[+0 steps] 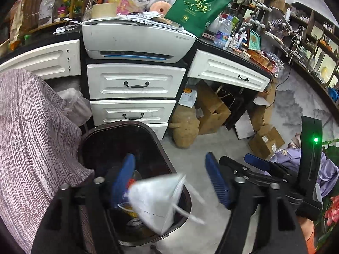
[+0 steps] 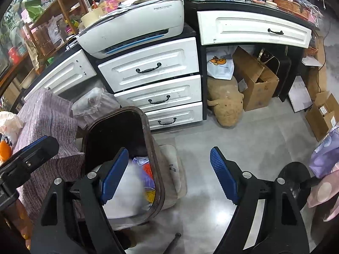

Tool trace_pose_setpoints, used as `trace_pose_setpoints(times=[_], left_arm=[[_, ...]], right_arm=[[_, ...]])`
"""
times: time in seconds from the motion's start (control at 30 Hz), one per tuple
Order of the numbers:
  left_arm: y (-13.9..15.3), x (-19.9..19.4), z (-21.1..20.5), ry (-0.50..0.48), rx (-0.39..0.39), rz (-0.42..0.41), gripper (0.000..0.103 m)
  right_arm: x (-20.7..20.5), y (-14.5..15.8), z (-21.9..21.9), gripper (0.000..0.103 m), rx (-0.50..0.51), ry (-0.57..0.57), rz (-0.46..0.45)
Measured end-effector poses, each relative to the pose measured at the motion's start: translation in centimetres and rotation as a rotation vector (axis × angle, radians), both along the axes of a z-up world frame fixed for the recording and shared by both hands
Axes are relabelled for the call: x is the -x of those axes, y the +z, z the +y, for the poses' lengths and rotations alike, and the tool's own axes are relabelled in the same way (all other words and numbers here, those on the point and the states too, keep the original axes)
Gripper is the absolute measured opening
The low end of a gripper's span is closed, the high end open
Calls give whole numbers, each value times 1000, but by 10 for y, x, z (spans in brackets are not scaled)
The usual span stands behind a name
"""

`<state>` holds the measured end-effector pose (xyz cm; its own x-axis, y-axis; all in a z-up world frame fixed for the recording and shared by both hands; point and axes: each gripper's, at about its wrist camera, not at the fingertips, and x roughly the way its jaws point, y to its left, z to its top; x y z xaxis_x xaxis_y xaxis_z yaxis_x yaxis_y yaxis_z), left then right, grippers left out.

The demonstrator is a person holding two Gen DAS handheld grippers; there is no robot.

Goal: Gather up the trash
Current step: 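Move the white mask over the bin and open the left gripper, then swing both tools back toward the table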

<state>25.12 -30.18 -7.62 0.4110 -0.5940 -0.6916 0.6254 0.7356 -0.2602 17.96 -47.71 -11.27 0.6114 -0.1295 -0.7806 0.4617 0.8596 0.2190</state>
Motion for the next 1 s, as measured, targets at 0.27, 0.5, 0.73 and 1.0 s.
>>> trace_pose_setpoints(times=[0.27, 0.5, 0.73, 1.0], left_arm=[[24, 15, 20, 27, 51, -57, 88], [48, 29, 48, 60, 57, -96, 93], [57, 35, 86, 119, 45, -116, 93], [58, 34, 147, 241, 14, -133, 93]], right_arm=[[-3, -2, 4, 79, -1, 9, 8], [-13, 4, 24, 79, 0, 60, -17], [-25, 13, 55, 85, 5, 139, -46], [-41, 36, 99, 86, 12, 271, -95]])
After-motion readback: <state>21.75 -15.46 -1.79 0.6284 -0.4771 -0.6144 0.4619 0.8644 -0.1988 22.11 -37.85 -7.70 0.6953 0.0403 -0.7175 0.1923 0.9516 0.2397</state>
